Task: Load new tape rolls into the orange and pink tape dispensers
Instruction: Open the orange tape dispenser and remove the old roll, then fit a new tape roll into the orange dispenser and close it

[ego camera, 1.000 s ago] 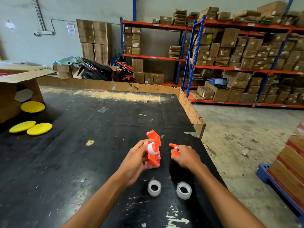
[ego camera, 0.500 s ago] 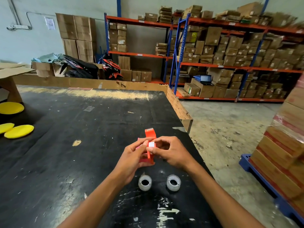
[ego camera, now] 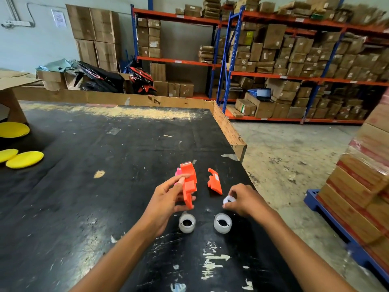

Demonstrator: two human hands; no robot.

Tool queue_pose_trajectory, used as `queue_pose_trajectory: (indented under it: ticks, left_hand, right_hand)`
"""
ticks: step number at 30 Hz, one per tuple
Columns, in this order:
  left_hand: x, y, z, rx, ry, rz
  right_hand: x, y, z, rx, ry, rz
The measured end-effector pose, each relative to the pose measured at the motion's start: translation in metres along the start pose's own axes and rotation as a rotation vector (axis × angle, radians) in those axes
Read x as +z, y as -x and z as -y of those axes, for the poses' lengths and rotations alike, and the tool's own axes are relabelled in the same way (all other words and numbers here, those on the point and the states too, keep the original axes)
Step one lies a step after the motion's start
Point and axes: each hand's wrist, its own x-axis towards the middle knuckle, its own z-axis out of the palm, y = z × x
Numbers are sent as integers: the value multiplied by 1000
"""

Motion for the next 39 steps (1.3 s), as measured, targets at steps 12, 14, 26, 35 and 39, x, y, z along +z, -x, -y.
queue_pose_trajectory:
  ticks: [12, 14, 26, 35, 39]
  left_hand:
    - [-3, 6, 5, -8, -41, 21]
    - [-1, 6, 5, -5, -46, 23]
    - [-3, 8, 7, 41, -87, 5]
    - [-2, 15, -6, 35, -37, 40]
    - [-4, 21, -11, 45, -25, 25]
  right_hand:
    - [-19, 22, -13, 36, 275, 260]
    - [-20, 25, -8, -49, 236, 230]
    - [-9, 32, 17, -298, -387, 42]
    - [-25, 50, 45, -506, -752, 71]
    - [-25, 52, 46, -574, -713, 73]
